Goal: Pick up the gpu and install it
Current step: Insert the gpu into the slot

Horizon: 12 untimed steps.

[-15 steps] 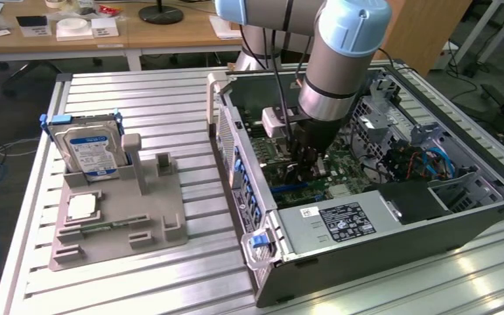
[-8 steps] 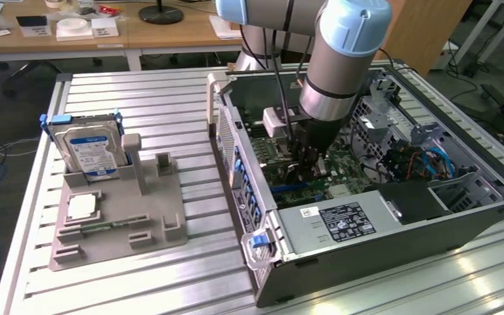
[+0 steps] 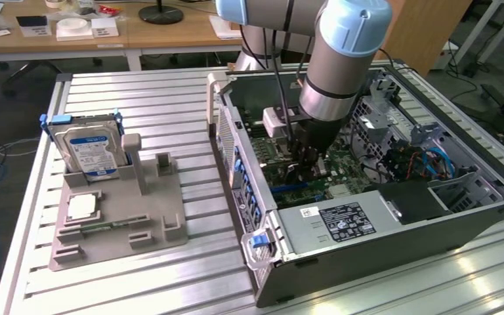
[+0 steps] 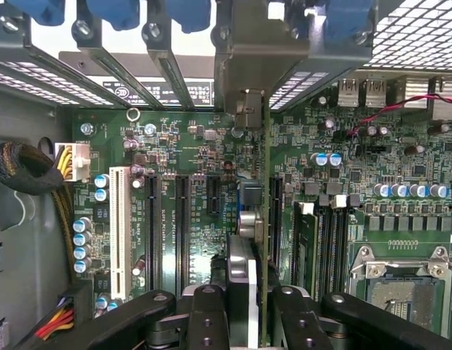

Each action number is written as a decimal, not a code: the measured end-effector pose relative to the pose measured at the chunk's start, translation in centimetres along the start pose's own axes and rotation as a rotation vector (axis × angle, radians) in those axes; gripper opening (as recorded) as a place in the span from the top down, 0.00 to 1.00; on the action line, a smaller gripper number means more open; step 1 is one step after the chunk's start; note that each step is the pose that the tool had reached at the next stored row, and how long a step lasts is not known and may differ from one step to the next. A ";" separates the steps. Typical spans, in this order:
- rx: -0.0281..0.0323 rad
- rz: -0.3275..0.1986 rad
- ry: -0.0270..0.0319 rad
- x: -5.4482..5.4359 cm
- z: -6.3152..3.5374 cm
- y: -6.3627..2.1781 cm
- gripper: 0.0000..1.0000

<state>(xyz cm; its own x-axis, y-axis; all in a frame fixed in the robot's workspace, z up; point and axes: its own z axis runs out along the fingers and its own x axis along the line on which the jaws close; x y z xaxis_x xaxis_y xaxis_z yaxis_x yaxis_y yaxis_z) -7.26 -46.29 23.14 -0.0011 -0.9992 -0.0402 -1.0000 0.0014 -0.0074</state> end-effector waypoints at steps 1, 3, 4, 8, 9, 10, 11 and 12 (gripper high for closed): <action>0.0000 0.001 0.0000 0.0 0.00 0.00 0.72; 0.0001 0.002 0.0001 0.0 0.01 0.00 0.72; 0.0001 0.002 0.0000 0.0 0.02 0.02 0.72; 0.0002 0.002 -0.0001 0.0 0.04 0.13 0.72; 0.0001 0.002 -0.0001 0.0 0.05 0.14 0.72; 0.0001 0.002 0.0000 0.0 0.05 0.15 0.72; 0.0001 0.002 0.0000 0.0 0.06 0.16 0.72; -0.0001 0.003 0.0000 0.0 0.06 0.19 0.72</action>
<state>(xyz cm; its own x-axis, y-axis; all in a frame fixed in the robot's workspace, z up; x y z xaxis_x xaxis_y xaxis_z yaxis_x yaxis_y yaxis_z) -7.46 -46.29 23.08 -0.0038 -0.9992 -0.0402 -1.0000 0.0041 -0.0072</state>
